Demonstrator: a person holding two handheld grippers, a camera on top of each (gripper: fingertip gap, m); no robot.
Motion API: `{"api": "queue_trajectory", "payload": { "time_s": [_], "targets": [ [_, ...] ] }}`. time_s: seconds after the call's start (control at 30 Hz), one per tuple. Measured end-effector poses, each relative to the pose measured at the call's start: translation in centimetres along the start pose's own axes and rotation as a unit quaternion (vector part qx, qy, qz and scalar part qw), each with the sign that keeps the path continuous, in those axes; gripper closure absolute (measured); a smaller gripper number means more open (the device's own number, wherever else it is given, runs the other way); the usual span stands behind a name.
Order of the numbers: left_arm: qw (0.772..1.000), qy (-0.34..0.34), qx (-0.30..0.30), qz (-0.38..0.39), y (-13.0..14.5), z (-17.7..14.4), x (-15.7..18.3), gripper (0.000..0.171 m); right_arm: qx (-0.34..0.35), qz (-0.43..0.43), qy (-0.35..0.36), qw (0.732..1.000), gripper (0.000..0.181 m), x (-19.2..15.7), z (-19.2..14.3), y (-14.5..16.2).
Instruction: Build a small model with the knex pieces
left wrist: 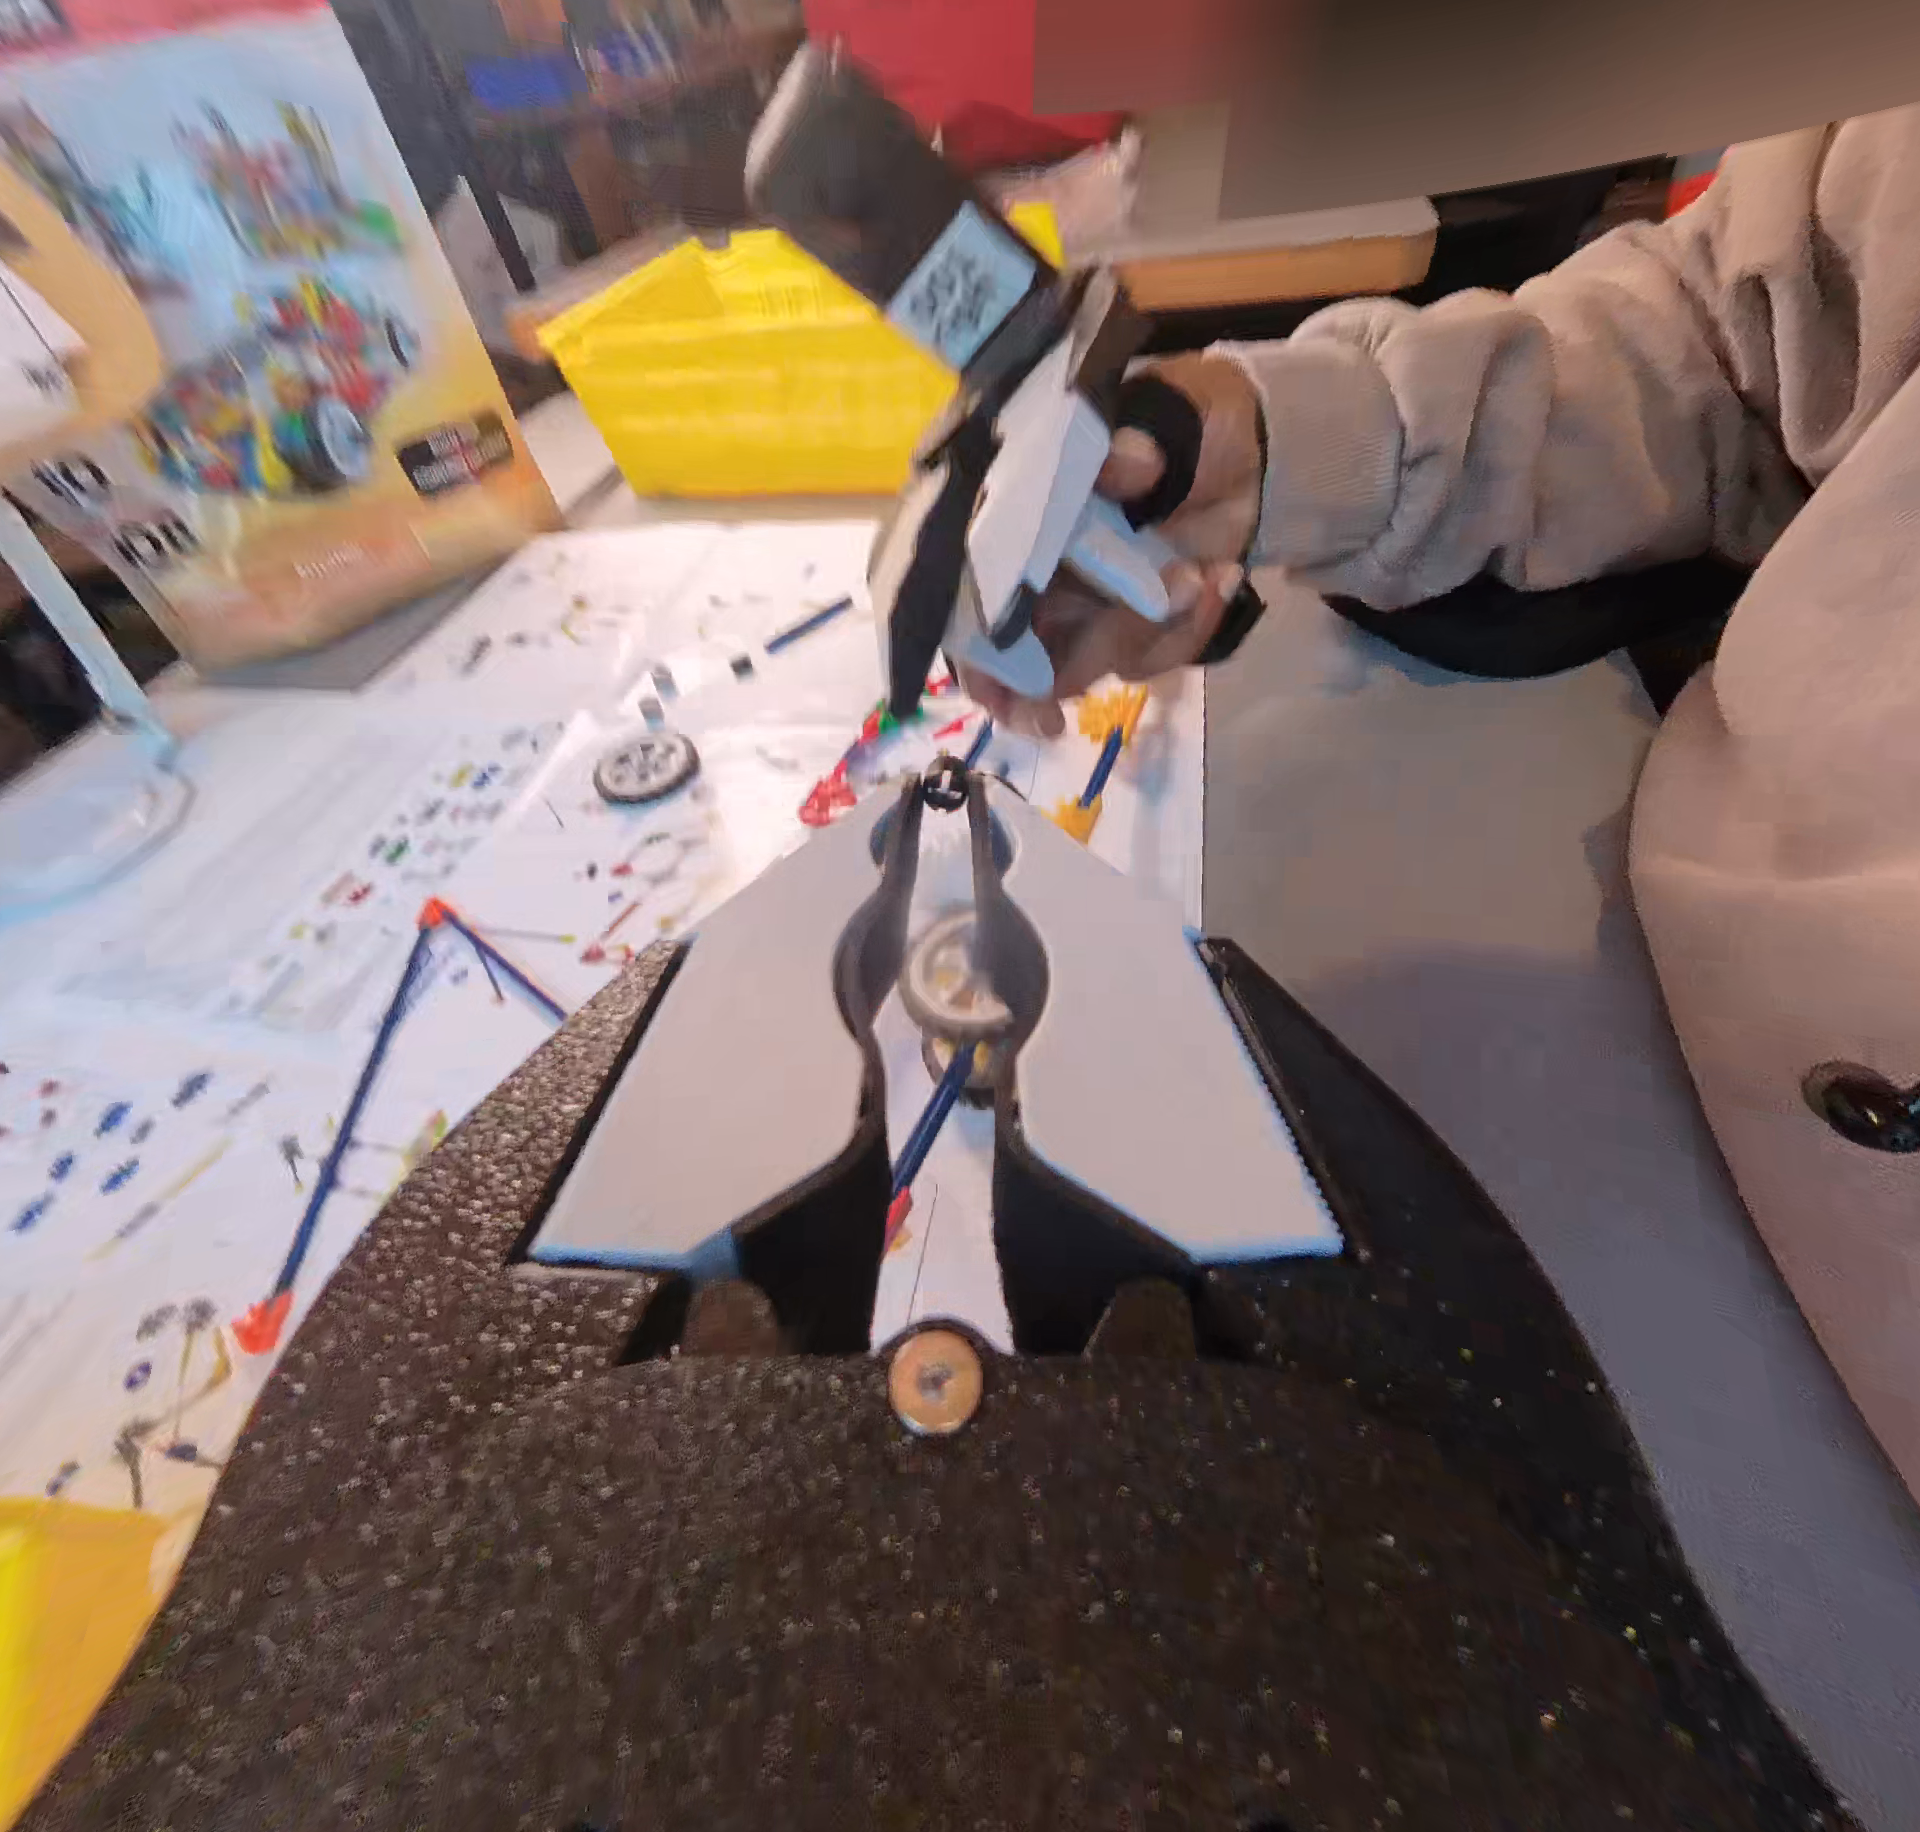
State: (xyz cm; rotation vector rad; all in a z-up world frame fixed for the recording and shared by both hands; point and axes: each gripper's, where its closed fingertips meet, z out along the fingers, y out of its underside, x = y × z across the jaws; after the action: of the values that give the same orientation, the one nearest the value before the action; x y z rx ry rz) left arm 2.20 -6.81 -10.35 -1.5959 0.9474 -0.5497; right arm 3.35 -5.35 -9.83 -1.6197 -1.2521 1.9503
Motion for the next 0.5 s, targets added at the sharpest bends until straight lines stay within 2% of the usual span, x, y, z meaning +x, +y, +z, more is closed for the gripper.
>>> {"api": "queue_trajectory", "payload": {
  "time_s": [0.1,0.23,0.37,0.5],
  "targets": [
    [0.995,0.026,-0.091,-0.041,2.4,0.4,-0.9,0.165,-0.028,-0.093,0.082,0.992,0.157,1.8,-1.8,-0.4],
    [0.980,0.078,-0.177,-0.047,3.8,1.2,-0.3,0.165,-0.088,-0.152,0.123,0.977,0.157,3.0,-2.4,1.1],
    [0.957,0.124,-0.261,-0.017,5.0,1.6,0.3,0.165,-0.129,-0.170,0.133,0.968,0.157,3.7,-1.9,2.7],
    [0.940,0.148,-0.309,0.014,5.6,2.1,0.6,0.165,-0.129,-0.167,0.139,0.968,0.157,3.9,-2.2,2.6]
  ]
}}
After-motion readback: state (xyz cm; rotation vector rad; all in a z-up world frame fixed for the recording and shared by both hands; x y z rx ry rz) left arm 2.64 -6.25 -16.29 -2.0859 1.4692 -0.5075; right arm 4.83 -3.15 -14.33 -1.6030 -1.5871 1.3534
